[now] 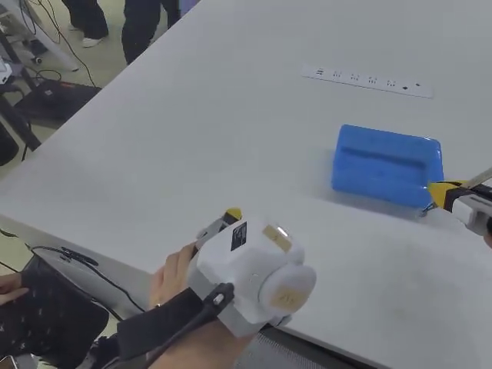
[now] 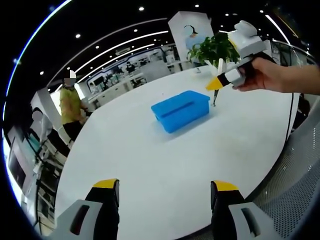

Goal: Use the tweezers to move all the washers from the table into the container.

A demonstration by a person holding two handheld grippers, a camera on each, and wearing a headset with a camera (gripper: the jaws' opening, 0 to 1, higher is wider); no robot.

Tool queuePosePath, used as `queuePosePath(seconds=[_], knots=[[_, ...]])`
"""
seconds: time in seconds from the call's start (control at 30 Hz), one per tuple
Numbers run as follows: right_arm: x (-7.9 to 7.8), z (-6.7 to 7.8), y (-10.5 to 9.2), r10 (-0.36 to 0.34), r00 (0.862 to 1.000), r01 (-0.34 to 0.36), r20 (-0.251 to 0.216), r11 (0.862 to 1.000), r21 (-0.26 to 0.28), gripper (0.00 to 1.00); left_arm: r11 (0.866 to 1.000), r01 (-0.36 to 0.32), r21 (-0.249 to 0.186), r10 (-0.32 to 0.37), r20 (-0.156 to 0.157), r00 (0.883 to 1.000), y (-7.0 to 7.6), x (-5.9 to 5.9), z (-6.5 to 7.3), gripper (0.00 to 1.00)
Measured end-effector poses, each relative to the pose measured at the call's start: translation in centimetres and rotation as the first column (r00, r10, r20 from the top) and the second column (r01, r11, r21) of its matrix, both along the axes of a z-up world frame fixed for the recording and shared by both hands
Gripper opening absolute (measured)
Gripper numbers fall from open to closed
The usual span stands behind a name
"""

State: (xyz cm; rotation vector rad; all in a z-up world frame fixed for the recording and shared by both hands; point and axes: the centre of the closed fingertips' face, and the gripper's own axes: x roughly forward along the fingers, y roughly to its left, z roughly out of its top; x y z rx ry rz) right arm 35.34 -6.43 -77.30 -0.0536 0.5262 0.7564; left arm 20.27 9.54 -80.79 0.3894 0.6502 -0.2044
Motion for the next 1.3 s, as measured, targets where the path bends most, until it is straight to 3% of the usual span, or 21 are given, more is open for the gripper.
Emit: queuePosePath(seconds=[0.4, 0.7, 0.87, 1.0, 1.1, 1.3], knots=[[1.8, 1.8, 0.4, -0.012, 0.999, 0.011, 0.033, 1.000, 0.023, 0.02, 1.000, -0.016, 0.001, 0.016, 0.003, 1.000, 0.3, 0.0, 0.1, 0.75], [3.5, 1.8, 0.6, -0.028, 0.999, 0.027, 0.046, 1.000, 0.014, 0.02, 1.000, -0.010, 0.005, 0.010, -0.002, 1.000, 0.2, 0.0, 0.0, 0.75], [4.5, 1.3, 1.3, -0.027, 0.999, 0.027, 0.045, 1.000, 0.007, 0.02, 1.000, -0.003, 0.006, 0.003, -0.007, 1.000, 0.1, 0.0, -0.1, 0.75], [5.4, 0.0, 1.9, -0.019, 0.999, 0.020, 0.032, 1.000, -0.020, 0.02, 1.000, -0.004, 0.007, 0.004, -0.010, 1.000, 0.2, 0.0, -0.2, 0.75], [5.9, -1.0, 2.4, -0.008, 1.000, 0.009, 0.018, 0.999, -0.036, 0.02, 1.000, -0.006, 0.003, 0.006, 0.004, 1.000, 0.2, 0.0, 0.1, 0.74], [6.5, -2.4, 2.9, 0.000, 1.000, -0.001, -0.013, 0.999, -0.051, 0.02, 1.000, -0.004, 0.011, 0.005, -0.016, 1.000, 0.2, 0.0, -0.3, 0.74]])
